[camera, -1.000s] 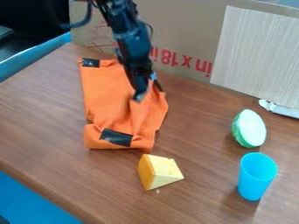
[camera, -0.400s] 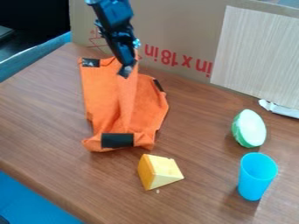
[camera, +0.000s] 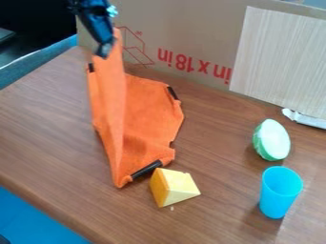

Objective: Unfold the cloth from top right to bottom left

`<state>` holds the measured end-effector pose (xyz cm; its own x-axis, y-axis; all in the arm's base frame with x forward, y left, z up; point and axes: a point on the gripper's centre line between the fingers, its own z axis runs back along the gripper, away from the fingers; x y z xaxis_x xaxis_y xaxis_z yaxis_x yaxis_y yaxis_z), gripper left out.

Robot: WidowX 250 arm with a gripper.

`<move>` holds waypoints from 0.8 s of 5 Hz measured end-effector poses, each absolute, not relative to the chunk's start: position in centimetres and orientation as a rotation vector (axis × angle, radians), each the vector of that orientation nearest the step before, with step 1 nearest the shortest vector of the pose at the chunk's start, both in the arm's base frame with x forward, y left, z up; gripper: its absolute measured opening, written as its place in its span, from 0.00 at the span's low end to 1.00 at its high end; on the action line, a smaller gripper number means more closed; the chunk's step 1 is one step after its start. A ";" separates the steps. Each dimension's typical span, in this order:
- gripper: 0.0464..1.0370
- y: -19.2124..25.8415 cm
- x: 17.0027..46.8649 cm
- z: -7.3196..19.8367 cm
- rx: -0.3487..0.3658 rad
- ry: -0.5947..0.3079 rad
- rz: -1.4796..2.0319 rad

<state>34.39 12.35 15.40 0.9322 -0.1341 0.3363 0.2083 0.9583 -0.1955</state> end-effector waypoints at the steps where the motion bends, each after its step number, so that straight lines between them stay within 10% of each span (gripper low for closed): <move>1: 0.00 14.7 32.2 17.0 -0.240 -0.303 -0.127; 4: 0.00 23.7 25.0 16.4 -0.104 -0.211 -0.072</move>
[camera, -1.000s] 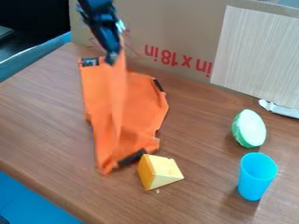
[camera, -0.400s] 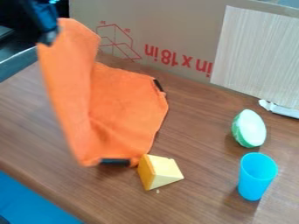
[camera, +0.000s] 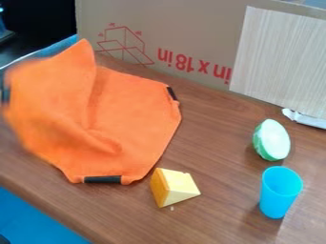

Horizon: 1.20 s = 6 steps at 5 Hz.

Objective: Unfold the cloth from top right to bottom left

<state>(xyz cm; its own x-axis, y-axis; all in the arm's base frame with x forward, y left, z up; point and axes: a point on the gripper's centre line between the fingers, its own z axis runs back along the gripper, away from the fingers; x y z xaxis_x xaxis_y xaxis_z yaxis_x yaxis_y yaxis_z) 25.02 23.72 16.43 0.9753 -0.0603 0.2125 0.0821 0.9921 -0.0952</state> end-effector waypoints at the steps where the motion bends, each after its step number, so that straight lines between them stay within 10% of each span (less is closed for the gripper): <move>1: 0.00 26.3 23.6 15.3 -0.068 -0.183 -0.043; 4: 0.16 28.9 22.2 15.0 -0.042 -0.098 0.015; 6: 0.72 27.8 23.0 15.1 -0.073 -0.107 -0.134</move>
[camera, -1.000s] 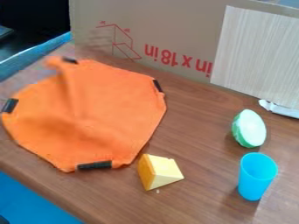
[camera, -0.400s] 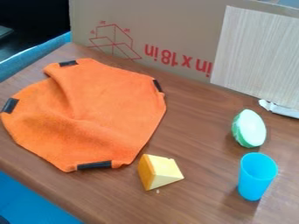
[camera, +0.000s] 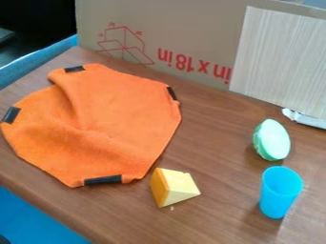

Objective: Unfold the cloth from top right to bottom left

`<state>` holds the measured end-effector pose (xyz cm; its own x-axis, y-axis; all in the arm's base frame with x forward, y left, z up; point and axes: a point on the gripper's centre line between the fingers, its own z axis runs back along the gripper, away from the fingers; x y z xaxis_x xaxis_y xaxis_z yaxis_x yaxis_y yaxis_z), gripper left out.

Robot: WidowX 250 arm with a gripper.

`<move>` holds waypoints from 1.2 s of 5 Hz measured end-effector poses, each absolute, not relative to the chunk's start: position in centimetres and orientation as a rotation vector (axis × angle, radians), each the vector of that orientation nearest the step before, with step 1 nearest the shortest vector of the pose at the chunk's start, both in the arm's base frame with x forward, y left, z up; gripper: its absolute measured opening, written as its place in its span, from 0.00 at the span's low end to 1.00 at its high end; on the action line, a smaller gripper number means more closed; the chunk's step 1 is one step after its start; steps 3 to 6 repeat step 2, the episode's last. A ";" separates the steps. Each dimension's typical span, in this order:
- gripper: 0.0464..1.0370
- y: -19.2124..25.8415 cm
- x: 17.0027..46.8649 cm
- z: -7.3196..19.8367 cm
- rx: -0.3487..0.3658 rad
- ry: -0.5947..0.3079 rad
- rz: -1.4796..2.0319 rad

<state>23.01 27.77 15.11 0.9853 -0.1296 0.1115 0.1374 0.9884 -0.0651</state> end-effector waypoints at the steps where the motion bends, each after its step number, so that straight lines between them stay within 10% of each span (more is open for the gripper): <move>1: 0.95 27.8 23.0 15.1 -0.073 -0.107 -0.134; 6: 0.96 27.8 23.0 15.1 -0.073 -0.107 -0.134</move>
